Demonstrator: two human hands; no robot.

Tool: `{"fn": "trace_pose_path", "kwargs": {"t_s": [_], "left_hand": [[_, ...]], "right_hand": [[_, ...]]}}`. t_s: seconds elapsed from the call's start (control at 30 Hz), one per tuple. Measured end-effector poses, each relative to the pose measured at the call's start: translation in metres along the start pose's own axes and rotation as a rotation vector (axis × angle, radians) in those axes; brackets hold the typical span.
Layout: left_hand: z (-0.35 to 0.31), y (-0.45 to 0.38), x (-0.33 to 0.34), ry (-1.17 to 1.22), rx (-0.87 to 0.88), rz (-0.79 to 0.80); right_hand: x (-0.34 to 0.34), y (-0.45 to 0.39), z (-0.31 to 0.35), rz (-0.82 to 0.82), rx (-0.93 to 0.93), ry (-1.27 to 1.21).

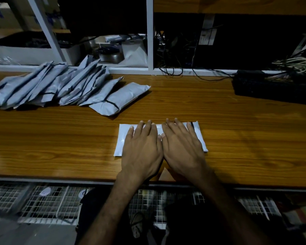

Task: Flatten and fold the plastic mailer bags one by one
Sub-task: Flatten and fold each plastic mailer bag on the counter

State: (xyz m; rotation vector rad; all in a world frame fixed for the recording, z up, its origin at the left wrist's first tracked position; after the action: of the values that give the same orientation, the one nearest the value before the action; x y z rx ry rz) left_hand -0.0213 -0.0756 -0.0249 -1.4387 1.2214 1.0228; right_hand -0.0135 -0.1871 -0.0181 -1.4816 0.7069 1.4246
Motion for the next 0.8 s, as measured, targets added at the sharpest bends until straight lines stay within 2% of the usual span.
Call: {"fn": "trace_pose_path", "kwargs": {"t_s": [0.37, 0.6, 0.8], "left_hand": [[-0.001, -0.001, 0.002, -0.014, -0.187, 0.002], [0.008, 0.002, 0.003, -0.106, -0.163, -0.051], [0.028, 0.004, 0.0, -0.119, -0.195, -0.013]], "right_hand": [[0.01, 0.002, -0.006, -0.09, 0.149, 0.073], [0.008, 0.005, -0.013, -0.089, 0.145, 0.092], [0.005, 0.012, -0.029, -0.059, 0.196, 0.043]]}}
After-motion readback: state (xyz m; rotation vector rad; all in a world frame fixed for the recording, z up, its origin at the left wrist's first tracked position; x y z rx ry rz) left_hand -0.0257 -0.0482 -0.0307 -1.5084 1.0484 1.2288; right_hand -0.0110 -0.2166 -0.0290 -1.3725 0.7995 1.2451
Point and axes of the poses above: each hand's wrist, its own y-axis away from the middle knuckle, its own x-axis out of the palm, z = x × y, the point moved 6 cm from there along -y, towards the middle knuckle, and after that the axes turned 11 degrees about -x, right-handed, at the moved point
